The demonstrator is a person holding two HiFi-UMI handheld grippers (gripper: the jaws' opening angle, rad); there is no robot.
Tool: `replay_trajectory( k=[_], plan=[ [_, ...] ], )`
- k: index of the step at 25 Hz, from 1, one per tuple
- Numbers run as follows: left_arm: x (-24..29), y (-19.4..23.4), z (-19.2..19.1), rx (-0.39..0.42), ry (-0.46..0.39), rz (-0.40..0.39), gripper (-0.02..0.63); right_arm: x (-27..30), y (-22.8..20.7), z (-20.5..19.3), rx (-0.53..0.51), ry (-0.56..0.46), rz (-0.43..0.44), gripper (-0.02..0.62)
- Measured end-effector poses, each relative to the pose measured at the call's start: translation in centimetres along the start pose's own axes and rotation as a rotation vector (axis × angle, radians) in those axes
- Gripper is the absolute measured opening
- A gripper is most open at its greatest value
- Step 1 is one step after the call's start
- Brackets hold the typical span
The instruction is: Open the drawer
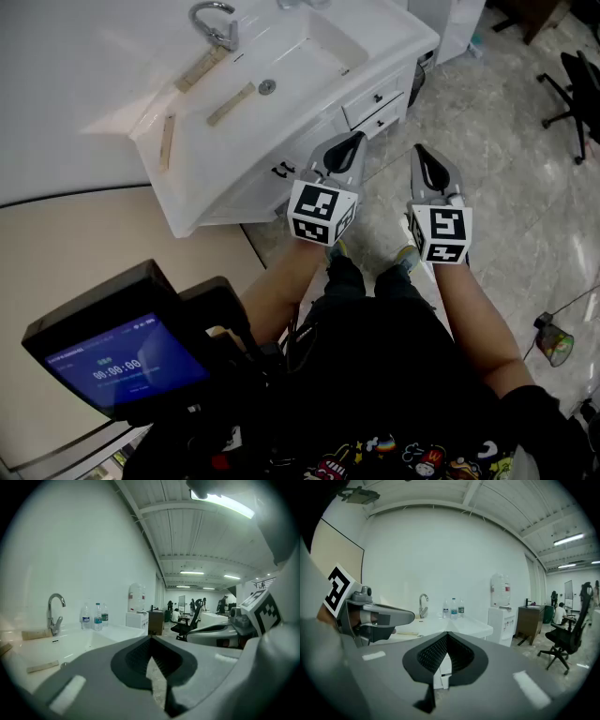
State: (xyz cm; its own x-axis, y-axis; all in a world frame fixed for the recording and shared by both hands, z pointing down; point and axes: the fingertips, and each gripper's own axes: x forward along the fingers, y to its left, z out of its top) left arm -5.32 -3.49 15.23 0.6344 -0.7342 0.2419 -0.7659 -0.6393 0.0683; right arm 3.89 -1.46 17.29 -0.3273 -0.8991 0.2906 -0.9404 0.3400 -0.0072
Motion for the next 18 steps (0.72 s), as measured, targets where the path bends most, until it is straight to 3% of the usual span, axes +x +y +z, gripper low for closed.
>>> replay_trajectory(
  k=[14,18],
  plan=[
    [3.6,1.3,-0.7,0.006,-0.001,-0.022,0.0,3.3,-0.5,-0.9,-0.032,0.0,0.033,0.021],
    [6.4,3.1,-4.3,-0.009,0.006,-0.008,0.0,7.2,-2.0,-4.1,-0.032,0.004,0.041,0.021]
  ],
)
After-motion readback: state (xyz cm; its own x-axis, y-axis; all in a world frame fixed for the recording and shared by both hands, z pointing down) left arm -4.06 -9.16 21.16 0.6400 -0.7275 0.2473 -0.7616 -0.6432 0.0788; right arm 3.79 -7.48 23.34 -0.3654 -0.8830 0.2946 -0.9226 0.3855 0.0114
